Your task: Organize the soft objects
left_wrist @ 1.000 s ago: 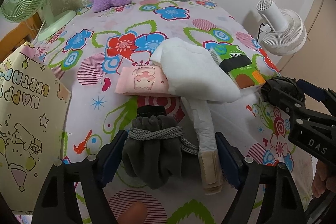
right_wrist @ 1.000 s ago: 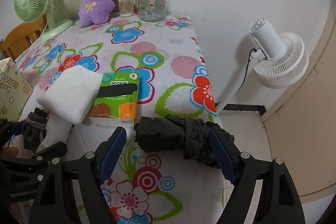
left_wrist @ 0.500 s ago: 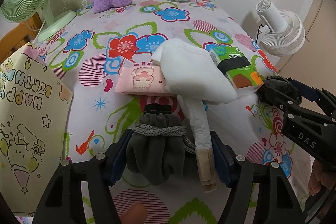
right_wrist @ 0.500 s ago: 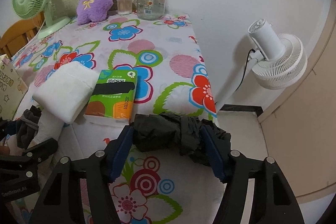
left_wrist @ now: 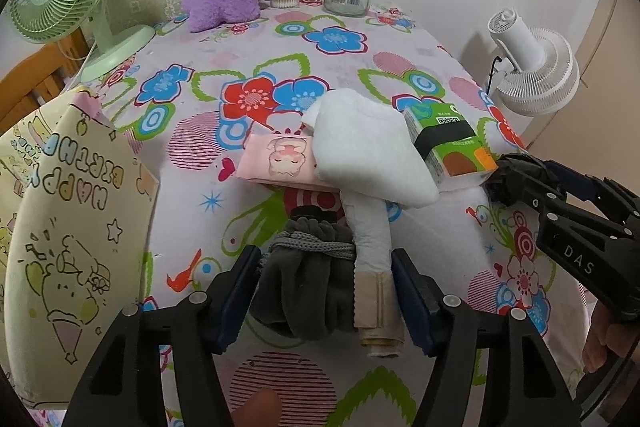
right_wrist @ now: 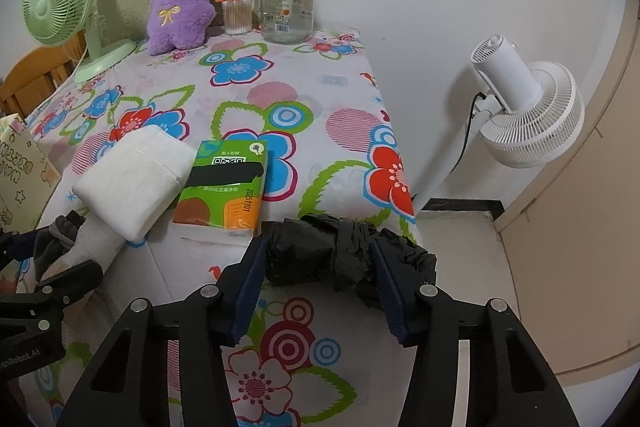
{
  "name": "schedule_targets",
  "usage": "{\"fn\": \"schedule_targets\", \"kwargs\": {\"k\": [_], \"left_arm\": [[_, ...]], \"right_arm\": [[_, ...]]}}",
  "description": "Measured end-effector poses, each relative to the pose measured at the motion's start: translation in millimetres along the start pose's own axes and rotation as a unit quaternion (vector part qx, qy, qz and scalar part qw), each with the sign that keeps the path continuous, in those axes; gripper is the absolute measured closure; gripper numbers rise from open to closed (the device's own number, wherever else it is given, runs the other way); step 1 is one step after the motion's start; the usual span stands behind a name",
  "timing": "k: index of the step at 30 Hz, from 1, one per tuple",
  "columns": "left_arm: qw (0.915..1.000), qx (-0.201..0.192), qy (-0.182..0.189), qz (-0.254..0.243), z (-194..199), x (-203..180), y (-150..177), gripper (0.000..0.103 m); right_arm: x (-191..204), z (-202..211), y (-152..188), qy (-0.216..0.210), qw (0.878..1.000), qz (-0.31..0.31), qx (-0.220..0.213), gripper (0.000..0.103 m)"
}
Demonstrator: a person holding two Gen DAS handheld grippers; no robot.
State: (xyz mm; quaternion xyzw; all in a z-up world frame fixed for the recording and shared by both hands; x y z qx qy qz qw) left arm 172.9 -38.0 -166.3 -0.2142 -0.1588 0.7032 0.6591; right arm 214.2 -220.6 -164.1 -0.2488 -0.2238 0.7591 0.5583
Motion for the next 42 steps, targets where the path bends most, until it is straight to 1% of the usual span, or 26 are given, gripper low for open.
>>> {"fn": "schedule_targets", "kwargs": {"k": [9, 17, 19, 23, 27, 31, 34, 35, 37, 38, 39, 42], "left_arm": [[1.0, -0.007, 0.0, 0.002, 5, 2, 1, 0.041], [0.9996, -0.028, -0.008, 0.005, 18, 7, 0, 0.041], [0.9995, -0.029, -0.008, 0.007, 18, 8, -1, 0.042], [0.9996, -0.029, -0.008, 0.004, 18, 8, -1, 0.054], [0.9994, -0.034, -0.008, 0.004, 18, 8, -1, 0.058], [0.9993, -0.035, -0.007, 0.006, 19, 9, -1, 0.059], [0.9993, -0.035, -0.007, 0.005, 18, 8, -3, 0.056], [0.9994, -0.035, -0.007, 0.002, 17, 7, -4, 0.053], [0.9994, -0.033, -0.007, 0.001, 16, 7, -4, 0.038], [0.9996, -0.029, -0.006, 0.001, 14, 6, -4, 0.027], [0.9996, -0.027, -0.006, 0.003, 13, 5, -4, 0.022], [0.9991, -0.039, -0.015, 0.0, 15, 3, -3, 0.02]], "right_arm": [[0, 2, -1, -0.002, 1.0, -0.005, -0.004, 0.051], [0, 3, -1, -0.003, 1.0, -0.008, -0.005, 0.051], [0, 3, 0, -0.004, 1.0, -0.008, -0.005, 0.051], [0, 3, 0, -0.004, 1.0, -0.008, -0.004, 0.051], [1, 3, 0, -0.004, 1.0, -0.008, -0.004, 0.051], [0, 2, 0, -0.004, 1.0, -0.008, -0.005, 0.051], [0, 2, 0, -0.004, 1.0, -0.007, -0.004, 0.051], [0, 2, 0, -0.004, 1.0, -0.007, -0.004, 0.051], [0, 2, 0, -0.005, 1.0, -0.008, -0.005, 0.051], [0, 2, 0, -0.005, 1.0, -0.008, -0.004, 0.051], [0, 2, 0, -0.005, 1.0, -0.008, -0.004, 0.051], [1, 2, 0, -0.005, 1.0, -0.008, -0.004, 0.051]]}}
Point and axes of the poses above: each gripper's, at about its wrist camera, not at the fingertips, and z roughly against the way its jaws point, x to its left, y to its underside, the point moved 1 cm from there along -z, roughly the way its jaws point, and after that the axes turned 3 degrees about z, right-handed, at the moved point
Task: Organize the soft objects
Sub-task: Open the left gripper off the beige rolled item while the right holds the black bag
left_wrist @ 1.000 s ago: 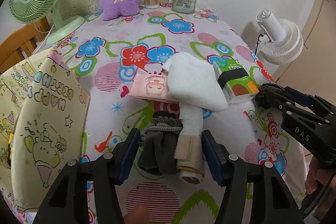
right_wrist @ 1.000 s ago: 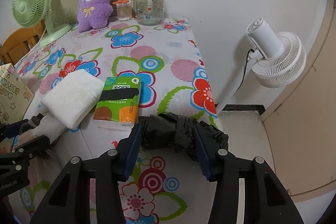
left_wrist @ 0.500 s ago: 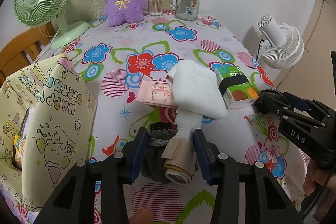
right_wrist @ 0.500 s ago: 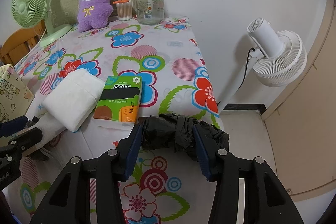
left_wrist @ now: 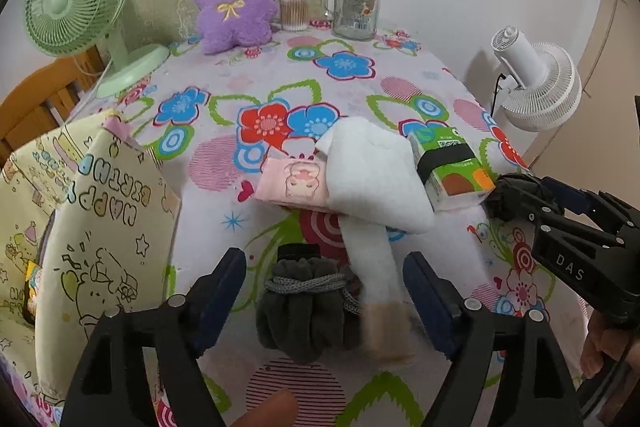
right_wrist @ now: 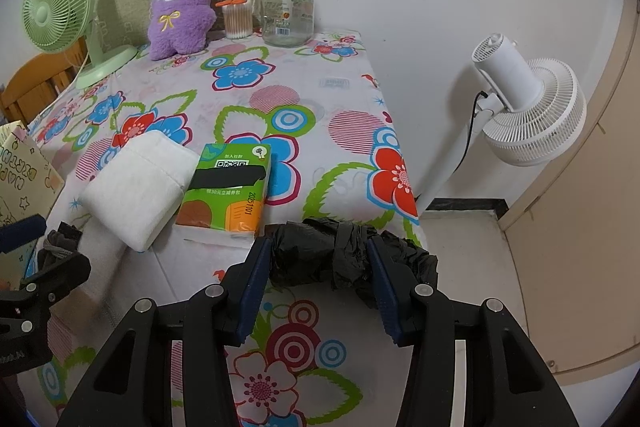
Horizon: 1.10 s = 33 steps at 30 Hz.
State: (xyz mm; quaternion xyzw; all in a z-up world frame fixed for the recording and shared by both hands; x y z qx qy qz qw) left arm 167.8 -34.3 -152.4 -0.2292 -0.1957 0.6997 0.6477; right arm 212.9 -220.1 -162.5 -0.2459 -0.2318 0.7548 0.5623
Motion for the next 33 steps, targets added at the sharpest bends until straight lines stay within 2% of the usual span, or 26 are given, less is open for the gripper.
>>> {"fn": "schedule_targets", "kwargs": {"k": [27, 33], "left_arm": [[0.9995, 0.006, 0.022, -0.02, -8, -32, -7, 0.016], [0.9992, 0.01, 0.024, -0.032, -9, -43, -4, 0.019]], "right_arm": [[-3, -3, 2, 0.0, 1.0, -0.001, 0.0, 0.051], [-3, -3, 3, -0.001, 1.0, -0.001, 0.0, 0.051]]}}
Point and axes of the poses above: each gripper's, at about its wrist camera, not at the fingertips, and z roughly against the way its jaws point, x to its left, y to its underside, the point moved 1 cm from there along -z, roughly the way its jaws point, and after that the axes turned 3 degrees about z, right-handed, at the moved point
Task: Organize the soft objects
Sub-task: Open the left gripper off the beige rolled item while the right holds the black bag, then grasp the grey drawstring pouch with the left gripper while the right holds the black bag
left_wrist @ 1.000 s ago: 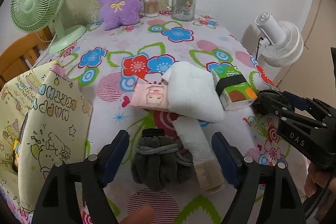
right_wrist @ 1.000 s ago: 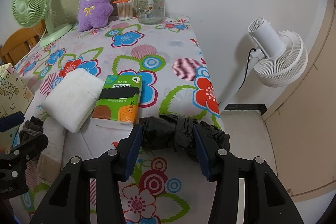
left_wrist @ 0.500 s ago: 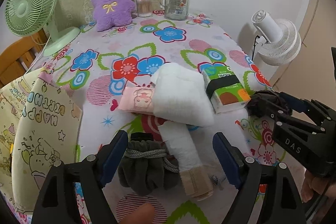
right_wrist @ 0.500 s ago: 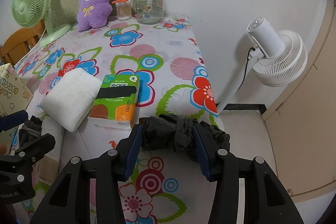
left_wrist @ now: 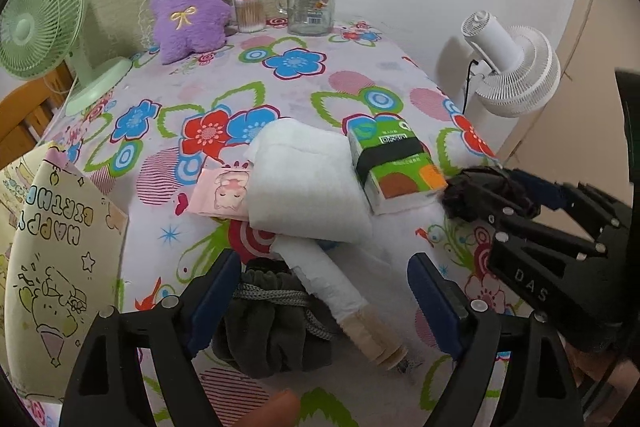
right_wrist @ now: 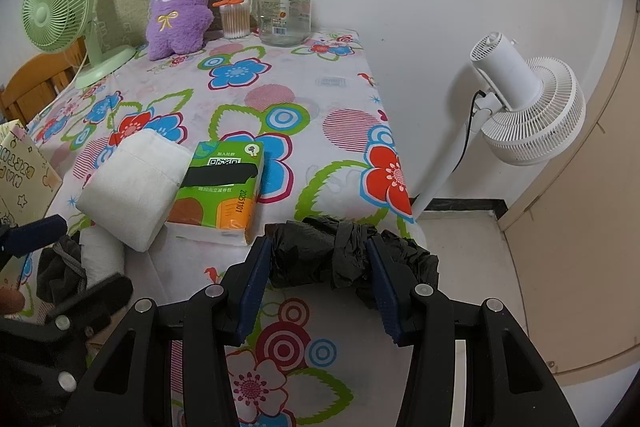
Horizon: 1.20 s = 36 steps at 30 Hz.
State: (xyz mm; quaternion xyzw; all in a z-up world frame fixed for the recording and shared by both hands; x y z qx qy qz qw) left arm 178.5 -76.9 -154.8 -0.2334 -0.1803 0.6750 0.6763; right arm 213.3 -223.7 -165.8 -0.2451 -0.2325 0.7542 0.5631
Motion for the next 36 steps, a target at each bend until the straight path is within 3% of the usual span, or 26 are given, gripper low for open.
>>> {"fn": "schedule_targets", "kwargs": {"k": [5, 8, 12, 23, 32, 34, 36], "left_arm": [[1.0, 0.002, -0.005, -0.001, 1, 1, 3, 0.037], [0.9999, 0.0, 0.008, 0.01, 6, 5, 2, 0.059], [0.9999, 0.0, 0.01, 0.01, 8, 6, 1, 0.07], [0.9998, -0.011, 0.016, 0.011, 18, 11, 1, 0.079], [0.9996, -0.017, 0.012, 0.018, 24, 19, 1, 0.079], [0.9996, -0.015, 0.009, 0.02, 25, 21, 4, 0.06], [0.9997, -0.012, -0.003, 0.021, 24, 25, 6, 0.027]], "right_arm": [[0, 0, 0, 0.0, 1.0, 0.0, 0.0, 0.051], [0, 0, 0, 0.001, 1.0, 0.0, 0.0, 0.051], [-1, 0, 0, 0.0, 1.0, 0.0, 0.0, 0.051], [0, -1, 0, 0.0, 1.0, 0.0, 0.0, 0.051], [-2, -1, -1, -0.001, 1.0, -0.003, 0.0, 0.051], [-2, 0, -1, -0.001, 1.0, -0.002, 0.0, 0.051], [-1, 0, -2, 0.0, 1.0, -0.002, -0.001, 0.051]]}}
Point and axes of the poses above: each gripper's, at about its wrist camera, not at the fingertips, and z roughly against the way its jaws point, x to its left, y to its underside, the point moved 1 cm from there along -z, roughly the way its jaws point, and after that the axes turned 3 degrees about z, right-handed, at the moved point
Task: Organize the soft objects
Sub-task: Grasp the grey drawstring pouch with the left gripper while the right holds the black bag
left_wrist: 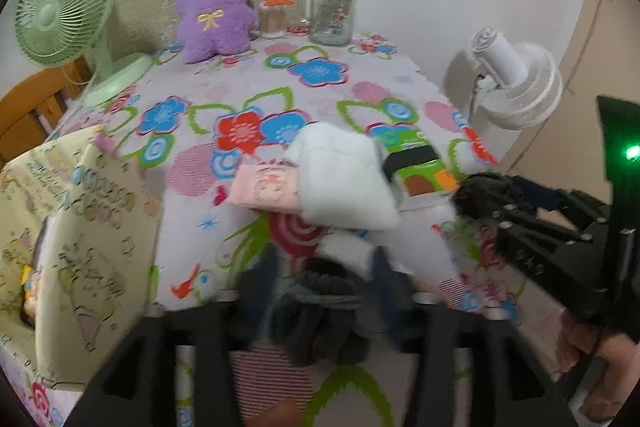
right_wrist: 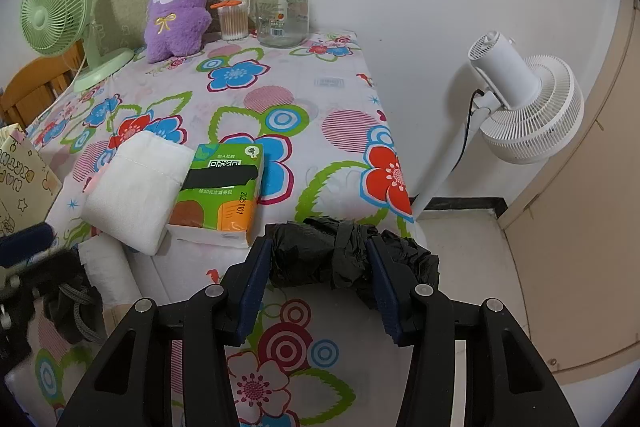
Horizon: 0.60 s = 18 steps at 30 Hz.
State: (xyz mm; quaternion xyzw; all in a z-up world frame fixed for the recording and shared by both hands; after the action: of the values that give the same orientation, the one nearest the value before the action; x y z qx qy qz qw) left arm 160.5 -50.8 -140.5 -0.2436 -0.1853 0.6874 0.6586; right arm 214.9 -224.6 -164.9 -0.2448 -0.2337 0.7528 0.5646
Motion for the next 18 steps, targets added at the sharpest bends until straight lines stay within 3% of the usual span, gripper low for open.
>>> {"fn": "schedule_targets", "kwargs": {"k": [2, 6, 14, 18], "left_arm": [[0.9997, -0.002, -0.022, -0.004, 0, 2, 2, 0.014], [0.9996, -0.005, -0.026, -0.013, 3, 5, 10, 0.01], [0.999, 0.038, -0.02, -0.013, -14, 2, 26, 0.011], [0.9989, 0.043, -0.01, -0.012, -18, -1, 28, 0.018]], "right_arm": [[0, 0, 0, -0.001, 1.0, 0.0, 0.0, 0.051], [0, 0, 0, -0.001, 1.0, 0.0, 0.0, 0.051], [3, 0, -2, -0.002, 1.0, 0.002, 0.0, 0.051], [3, 0, -2, -0.001, 1.0, 0.002, 0.0, 0.051]]}}
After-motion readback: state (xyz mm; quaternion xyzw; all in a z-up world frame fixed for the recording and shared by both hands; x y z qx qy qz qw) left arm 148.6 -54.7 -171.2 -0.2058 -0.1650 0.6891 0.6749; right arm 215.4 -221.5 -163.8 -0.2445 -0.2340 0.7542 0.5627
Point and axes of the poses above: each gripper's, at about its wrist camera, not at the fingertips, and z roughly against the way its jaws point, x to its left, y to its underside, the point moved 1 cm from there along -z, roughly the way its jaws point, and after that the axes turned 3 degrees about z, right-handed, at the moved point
